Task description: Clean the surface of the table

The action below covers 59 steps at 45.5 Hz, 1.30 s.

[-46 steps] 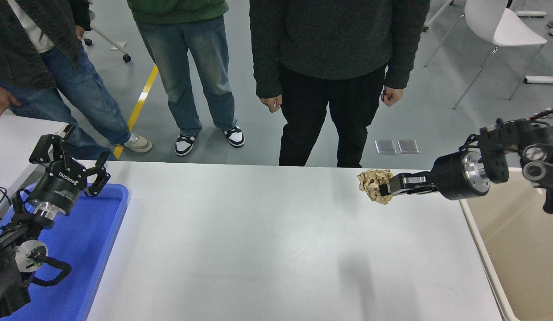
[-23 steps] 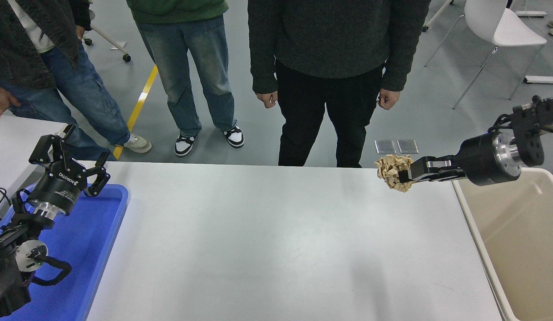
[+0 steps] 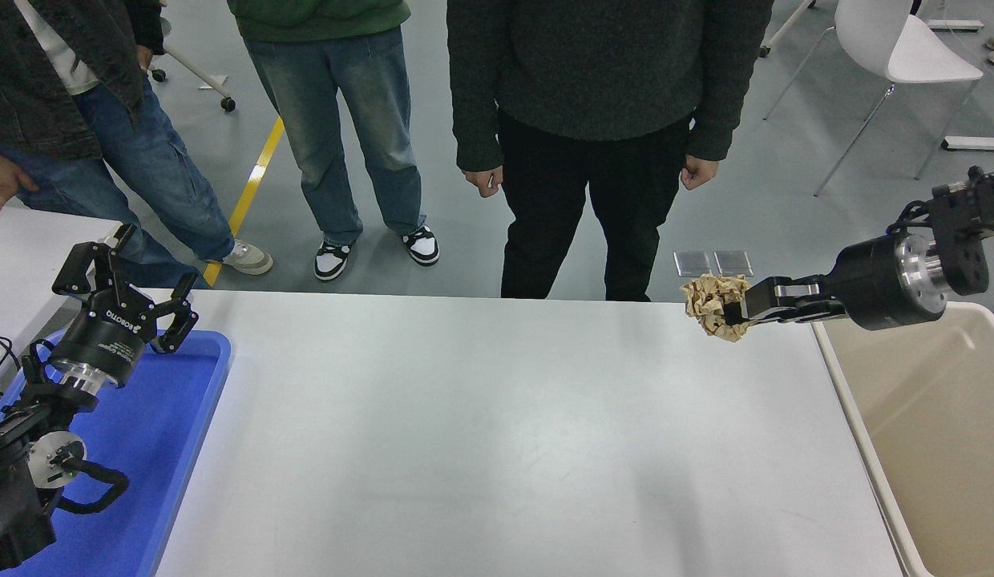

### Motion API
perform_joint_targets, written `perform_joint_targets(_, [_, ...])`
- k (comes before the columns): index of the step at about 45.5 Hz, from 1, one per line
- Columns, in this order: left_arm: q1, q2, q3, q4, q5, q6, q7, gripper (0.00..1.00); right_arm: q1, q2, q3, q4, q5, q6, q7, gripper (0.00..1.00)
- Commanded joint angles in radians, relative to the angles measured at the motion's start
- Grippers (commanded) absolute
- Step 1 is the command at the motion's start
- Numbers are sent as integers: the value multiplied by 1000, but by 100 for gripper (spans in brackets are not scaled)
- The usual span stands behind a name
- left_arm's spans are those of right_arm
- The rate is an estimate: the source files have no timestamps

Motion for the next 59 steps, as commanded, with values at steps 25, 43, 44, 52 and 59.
perform_joint_targets(25, [0, 0, 1, 0, 0, 0, 0, 100, -182, 56, -7, -459, 112, -275, -3, 0])
perform_joint_targets(43, [0, 0, 1, 0, 0, 0, 0, 100, -337, 149, -9, -711, 221, -424, -3, 0])
perform_joint_targets(44, [0, 0, 1, 0, 0, 0, 0, 100, -346, 156, -7, -720, 225, -432, -3, 0])
perform_joint_targets(52, [0, 0, 1, 0, 0, 0, 0, 100, -406, 232, -12, -835, 264, -487, -3, 0])
perform_joint_targets(59, [0, 0, -1, 0, 0, 0, 0, 100, -446, 297, -13, -931, 288, -521, -4, 0])
